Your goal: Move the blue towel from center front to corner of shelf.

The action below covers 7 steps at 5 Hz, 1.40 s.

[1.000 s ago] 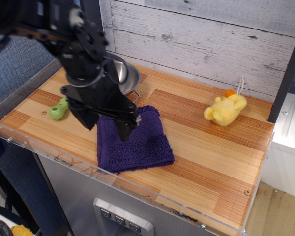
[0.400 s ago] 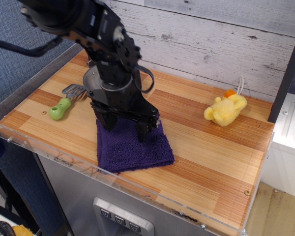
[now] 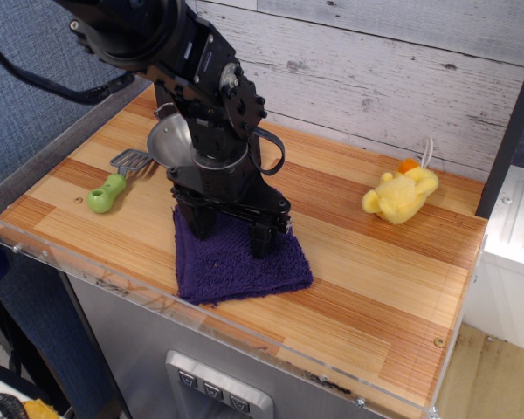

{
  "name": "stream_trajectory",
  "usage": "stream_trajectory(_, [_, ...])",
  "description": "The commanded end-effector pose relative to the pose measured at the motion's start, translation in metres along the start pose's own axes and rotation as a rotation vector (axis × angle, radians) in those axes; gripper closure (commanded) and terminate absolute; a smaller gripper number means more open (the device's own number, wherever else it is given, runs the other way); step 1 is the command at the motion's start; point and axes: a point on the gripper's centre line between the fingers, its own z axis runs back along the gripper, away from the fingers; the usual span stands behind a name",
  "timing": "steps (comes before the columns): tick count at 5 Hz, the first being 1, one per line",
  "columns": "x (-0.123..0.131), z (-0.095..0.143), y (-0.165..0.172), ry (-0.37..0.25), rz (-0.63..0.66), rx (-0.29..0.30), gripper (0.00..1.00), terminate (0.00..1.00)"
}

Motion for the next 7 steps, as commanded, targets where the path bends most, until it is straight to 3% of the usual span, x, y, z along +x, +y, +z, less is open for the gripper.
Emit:
stream_trajectory(1, [0.002,-0.007,-0.015,0.015,-0.014,-0.004,0.0,0.0])
stream_trajectory(4, [0.004,-0.005,-0.091,0.028,-0.09,-0.068,0.0,0.0])
stream_trajectory(7, [-0.026,-0.004,-0.125,0.046,-0.201,-0.083,0.0,0.0])
